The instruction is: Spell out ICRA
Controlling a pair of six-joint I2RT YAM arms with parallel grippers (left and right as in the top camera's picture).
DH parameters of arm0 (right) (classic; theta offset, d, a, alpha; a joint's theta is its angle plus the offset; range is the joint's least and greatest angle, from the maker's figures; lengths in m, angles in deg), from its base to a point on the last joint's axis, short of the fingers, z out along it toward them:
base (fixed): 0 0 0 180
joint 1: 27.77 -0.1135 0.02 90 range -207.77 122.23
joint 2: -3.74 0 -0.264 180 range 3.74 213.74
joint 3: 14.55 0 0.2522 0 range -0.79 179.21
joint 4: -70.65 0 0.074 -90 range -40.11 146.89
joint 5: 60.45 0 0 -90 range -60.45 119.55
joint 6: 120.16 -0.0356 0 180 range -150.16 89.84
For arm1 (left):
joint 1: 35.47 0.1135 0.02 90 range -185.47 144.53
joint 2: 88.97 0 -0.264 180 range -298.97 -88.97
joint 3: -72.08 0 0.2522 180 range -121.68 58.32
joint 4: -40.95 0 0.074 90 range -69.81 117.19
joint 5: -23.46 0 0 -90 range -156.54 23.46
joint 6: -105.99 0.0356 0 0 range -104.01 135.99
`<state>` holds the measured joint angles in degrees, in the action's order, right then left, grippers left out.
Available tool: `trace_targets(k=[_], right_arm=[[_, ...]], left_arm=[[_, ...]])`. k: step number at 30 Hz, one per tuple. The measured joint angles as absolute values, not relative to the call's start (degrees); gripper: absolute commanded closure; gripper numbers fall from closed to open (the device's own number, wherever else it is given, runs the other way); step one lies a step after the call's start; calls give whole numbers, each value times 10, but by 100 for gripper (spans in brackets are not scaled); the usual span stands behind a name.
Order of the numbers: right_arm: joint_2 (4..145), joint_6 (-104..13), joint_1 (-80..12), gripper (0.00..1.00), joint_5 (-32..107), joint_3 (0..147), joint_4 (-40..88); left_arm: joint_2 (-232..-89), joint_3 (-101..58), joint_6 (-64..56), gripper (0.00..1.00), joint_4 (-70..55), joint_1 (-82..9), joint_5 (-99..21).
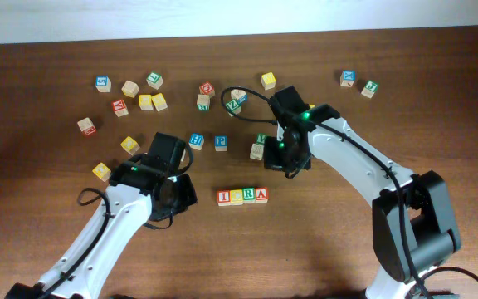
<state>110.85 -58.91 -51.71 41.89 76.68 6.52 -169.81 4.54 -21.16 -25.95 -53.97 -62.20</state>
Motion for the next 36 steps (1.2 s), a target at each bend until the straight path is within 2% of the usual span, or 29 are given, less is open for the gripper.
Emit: trace_targets(k=[8,10,11,13,14,22,29,36], right_arm=[[1109,-597,-517,96,413,767,137],[1109,-598,-517,96,413,767,137],[1109,-598,-517,96,413,767,137],[1109,-598,-518,96,413,767,137],[1109,-598,-519,96,411,767,137],[1109,-598,-560,96,399,767,143],[1134,-598,-605,96,392,767,143],[1150,-598,-609,96,388,767,137]], left_arm=[[-1698,45,-211,96,-264,-540,-636],[-1698,45,-211,82,-264,-540,-636],[-1698,45,-212,71,-264,-540,-636],[-1698,45,-210,23,-264,-540,-638],[-1698,45,-208,8,-264,-540,-638],[-1698,45,-207,1,-263,-540,-638],[-1698,45,-231,1,-264,-540,-648],[-1698,45,-242,1,-270,-538,-671]])
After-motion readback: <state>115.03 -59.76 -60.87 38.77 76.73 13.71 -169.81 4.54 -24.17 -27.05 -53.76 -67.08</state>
